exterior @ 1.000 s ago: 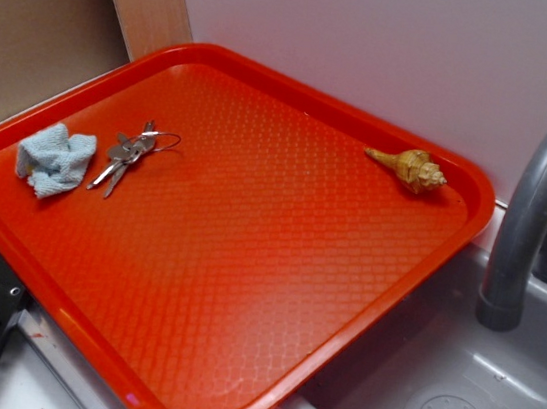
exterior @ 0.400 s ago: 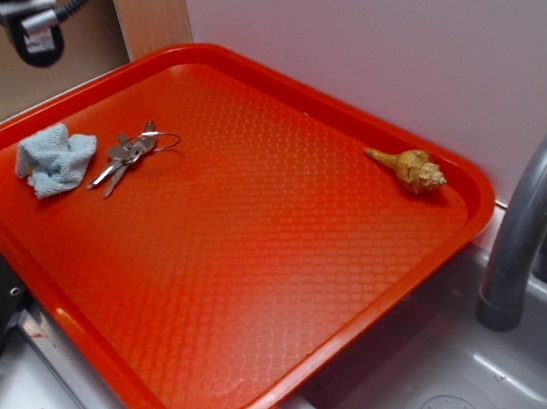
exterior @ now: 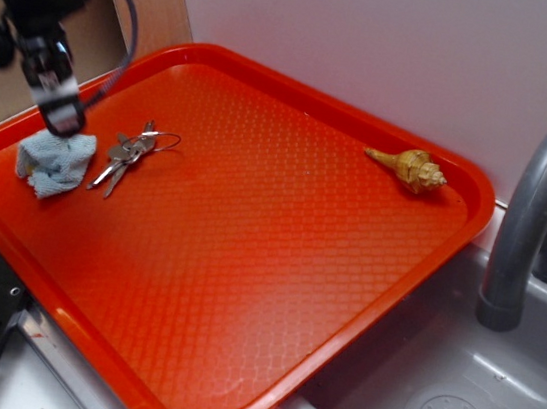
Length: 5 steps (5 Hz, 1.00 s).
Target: Grab the silver keys.
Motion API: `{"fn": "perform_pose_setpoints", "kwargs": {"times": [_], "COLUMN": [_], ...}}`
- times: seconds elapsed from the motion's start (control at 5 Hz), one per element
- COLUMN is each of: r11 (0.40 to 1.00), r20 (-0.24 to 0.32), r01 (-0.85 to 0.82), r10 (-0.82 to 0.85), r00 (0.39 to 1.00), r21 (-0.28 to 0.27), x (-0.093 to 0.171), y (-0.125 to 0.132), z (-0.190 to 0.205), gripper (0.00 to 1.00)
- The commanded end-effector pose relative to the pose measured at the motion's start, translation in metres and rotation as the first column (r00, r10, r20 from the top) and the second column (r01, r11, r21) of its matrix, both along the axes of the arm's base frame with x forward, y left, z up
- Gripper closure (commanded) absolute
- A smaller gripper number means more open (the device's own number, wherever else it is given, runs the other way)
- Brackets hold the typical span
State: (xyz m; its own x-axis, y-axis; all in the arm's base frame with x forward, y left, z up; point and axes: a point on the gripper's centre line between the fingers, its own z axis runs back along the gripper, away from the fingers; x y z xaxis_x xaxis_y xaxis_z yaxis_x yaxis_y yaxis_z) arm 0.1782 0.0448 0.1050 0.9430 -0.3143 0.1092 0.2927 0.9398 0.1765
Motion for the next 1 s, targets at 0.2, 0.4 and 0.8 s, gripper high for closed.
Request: {"fn": "perform_pose_setpoints", "kwargs": {"times": [0.2, 0.4, 0.8], "r11": [0.994, 0.991, 0.987], "r20": [0.112, 0.073, 0.04], "r01": [0.101, 0.13, 0.156], "r10": [-0.104, -0.131, -0.157], "r00": [0.988, 0.989, 0.987], "r21": [0.035, 0.018, 0.038], "x": [0.051, 0.062, 0.083], "y": [0.032, 0.022, 0.003], "z": [-0.029, -0.051, -0.071], "gripper": [0.0, 0.0, 1.0]}}
